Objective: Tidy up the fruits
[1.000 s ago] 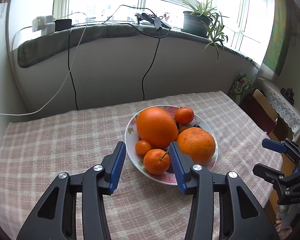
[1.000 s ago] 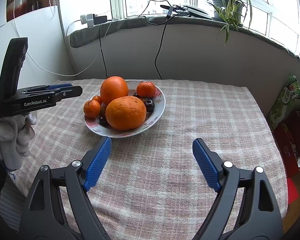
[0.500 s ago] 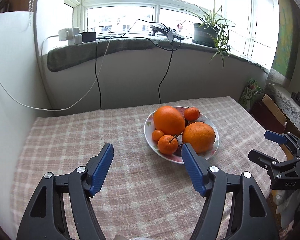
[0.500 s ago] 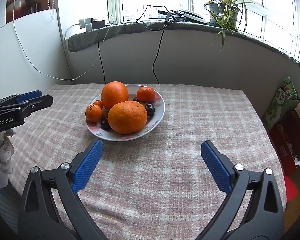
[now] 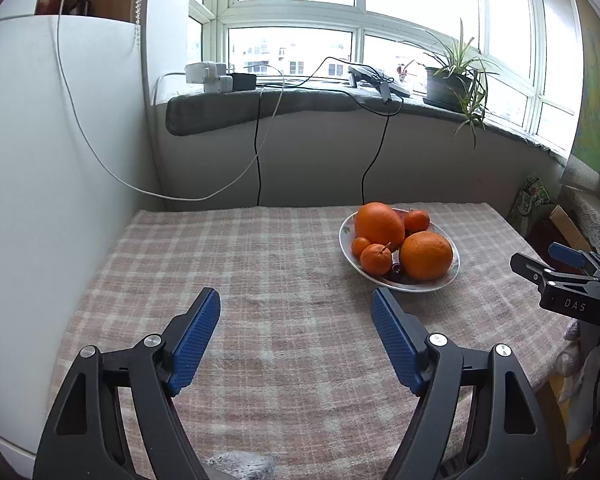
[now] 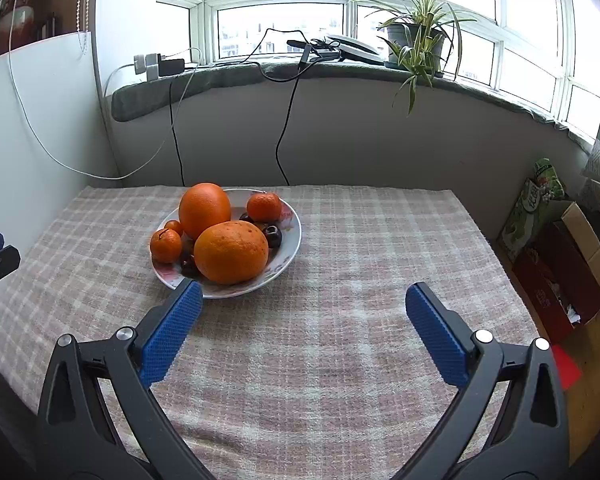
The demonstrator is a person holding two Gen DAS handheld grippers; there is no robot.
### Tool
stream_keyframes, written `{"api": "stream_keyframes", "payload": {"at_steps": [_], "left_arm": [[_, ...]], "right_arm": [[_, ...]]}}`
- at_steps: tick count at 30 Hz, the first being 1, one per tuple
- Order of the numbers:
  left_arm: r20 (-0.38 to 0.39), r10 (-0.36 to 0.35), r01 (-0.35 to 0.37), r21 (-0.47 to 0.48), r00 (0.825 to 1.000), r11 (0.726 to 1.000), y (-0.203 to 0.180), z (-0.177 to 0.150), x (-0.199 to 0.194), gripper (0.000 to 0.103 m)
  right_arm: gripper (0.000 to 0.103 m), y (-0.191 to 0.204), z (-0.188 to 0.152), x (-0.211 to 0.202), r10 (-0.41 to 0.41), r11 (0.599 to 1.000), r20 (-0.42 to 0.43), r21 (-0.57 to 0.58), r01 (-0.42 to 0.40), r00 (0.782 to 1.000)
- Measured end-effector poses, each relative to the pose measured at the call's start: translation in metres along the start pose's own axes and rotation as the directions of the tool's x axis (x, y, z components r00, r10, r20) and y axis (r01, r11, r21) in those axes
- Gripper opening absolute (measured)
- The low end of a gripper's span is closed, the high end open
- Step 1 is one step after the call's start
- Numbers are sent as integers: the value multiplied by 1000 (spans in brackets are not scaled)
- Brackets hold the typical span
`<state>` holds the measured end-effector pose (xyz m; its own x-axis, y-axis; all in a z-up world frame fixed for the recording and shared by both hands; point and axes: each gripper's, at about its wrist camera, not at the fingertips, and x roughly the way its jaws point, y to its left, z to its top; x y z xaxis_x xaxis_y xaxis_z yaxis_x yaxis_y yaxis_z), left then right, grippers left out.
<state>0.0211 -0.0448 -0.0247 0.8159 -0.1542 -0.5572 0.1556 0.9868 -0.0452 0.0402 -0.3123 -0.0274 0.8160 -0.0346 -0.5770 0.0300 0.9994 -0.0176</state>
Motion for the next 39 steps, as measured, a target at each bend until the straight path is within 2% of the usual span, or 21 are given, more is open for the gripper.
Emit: {"api": "stream_keyframes", "payload": {"at_steps": [13,39], "left_arm": [[17,17,-17,-6,1000,1000,3,-5,-11,78],[26,0,0,-6,1000,1000,2,-1,-13,78]], "right_arm": [[103,9,1,-9,36,999,12,-14,-36,999],[103,10,1,-7,45,999,8,-14,-45,999]]}}
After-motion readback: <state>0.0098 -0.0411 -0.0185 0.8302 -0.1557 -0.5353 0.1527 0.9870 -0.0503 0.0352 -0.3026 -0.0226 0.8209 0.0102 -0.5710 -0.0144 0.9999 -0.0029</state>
